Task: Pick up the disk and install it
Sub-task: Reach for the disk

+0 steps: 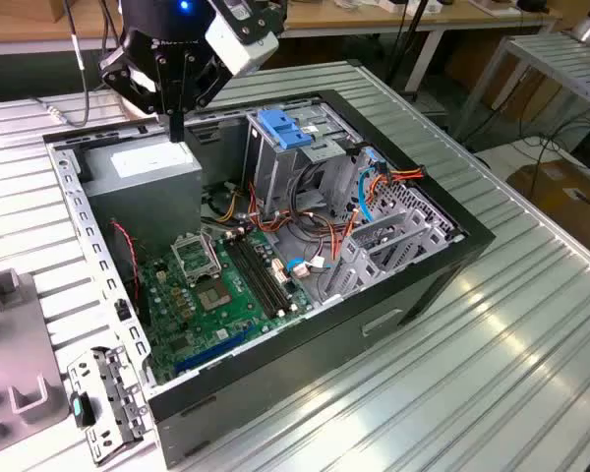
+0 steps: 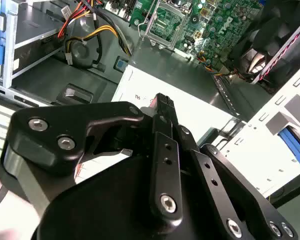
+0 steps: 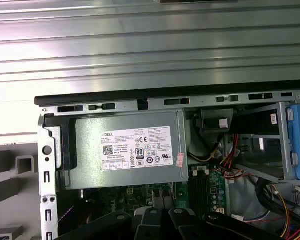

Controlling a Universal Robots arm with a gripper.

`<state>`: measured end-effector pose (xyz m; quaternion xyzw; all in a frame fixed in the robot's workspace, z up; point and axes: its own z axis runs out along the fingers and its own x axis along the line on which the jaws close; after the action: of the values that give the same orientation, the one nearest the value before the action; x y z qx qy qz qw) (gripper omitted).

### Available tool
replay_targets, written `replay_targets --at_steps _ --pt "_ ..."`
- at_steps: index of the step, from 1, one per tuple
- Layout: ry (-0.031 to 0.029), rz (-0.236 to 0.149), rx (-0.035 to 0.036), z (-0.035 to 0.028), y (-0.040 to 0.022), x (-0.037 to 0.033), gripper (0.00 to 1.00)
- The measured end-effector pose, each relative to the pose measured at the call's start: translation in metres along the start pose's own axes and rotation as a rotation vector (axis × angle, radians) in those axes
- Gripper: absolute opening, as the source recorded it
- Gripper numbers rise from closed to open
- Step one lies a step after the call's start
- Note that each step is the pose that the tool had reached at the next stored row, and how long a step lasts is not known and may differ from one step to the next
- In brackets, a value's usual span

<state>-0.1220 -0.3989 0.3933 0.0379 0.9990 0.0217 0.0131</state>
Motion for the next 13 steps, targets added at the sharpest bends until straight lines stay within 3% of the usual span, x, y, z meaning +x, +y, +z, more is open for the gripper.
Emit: replay_targets --at_steps 13 --pt "-0.0001 0.000 0.0000 0.0000 -0.0001 0.0020 0.11"
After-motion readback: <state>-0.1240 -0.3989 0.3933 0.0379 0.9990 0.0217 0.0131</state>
